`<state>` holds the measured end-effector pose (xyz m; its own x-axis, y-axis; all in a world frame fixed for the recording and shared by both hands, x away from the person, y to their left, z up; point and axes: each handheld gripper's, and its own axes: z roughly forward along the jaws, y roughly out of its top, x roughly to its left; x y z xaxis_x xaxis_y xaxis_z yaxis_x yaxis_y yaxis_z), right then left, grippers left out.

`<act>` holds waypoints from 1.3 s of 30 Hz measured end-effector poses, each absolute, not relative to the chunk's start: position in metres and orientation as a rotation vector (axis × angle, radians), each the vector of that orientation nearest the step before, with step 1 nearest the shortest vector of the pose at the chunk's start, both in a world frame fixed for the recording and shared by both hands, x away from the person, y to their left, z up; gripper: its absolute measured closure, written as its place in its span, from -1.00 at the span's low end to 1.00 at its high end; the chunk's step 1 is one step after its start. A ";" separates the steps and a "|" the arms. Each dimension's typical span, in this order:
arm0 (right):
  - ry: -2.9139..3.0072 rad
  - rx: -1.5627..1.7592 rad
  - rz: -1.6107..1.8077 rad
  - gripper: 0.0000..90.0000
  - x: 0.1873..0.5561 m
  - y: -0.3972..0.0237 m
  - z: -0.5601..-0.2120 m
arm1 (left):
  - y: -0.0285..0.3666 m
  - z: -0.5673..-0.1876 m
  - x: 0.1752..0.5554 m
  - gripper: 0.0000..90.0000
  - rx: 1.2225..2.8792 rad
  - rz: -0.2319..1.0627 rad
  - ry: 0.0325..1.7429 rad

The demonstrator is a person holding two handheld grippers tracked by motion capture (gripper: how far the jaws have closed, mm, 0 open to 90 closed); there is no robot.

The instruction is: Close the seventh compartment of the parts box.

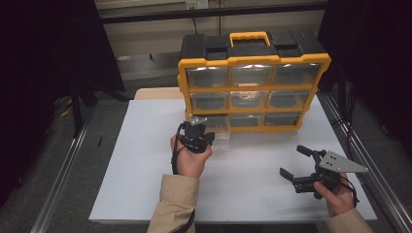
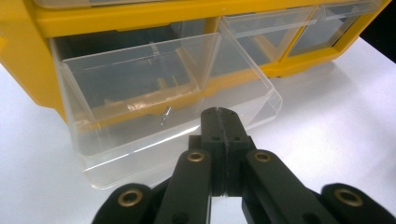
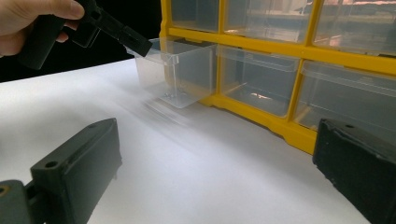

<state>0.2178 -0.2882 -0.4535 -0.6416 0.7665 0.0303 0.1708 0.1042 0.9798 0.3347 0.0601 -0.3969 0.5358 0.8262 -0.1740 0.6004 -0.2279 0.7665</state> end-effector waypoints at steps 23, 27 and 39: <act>1.892 0.915 1.570 -0.98 0.219 -0.288 -0.454 | 0.057 -0.401 0.342 1.00 1.915 0.365 1.176; 1.892 0.915 1.571 -0.98 0.218 -0.288 -0.454 | 0.055 -0.404 0.344 1.00 1.894 0.367 1.190; 1.893 0.912 1.567 -0.98 0.218 -0.288 -0.454 | 0.053 -0.404 0.348 1.00 1.899 0.379 1.187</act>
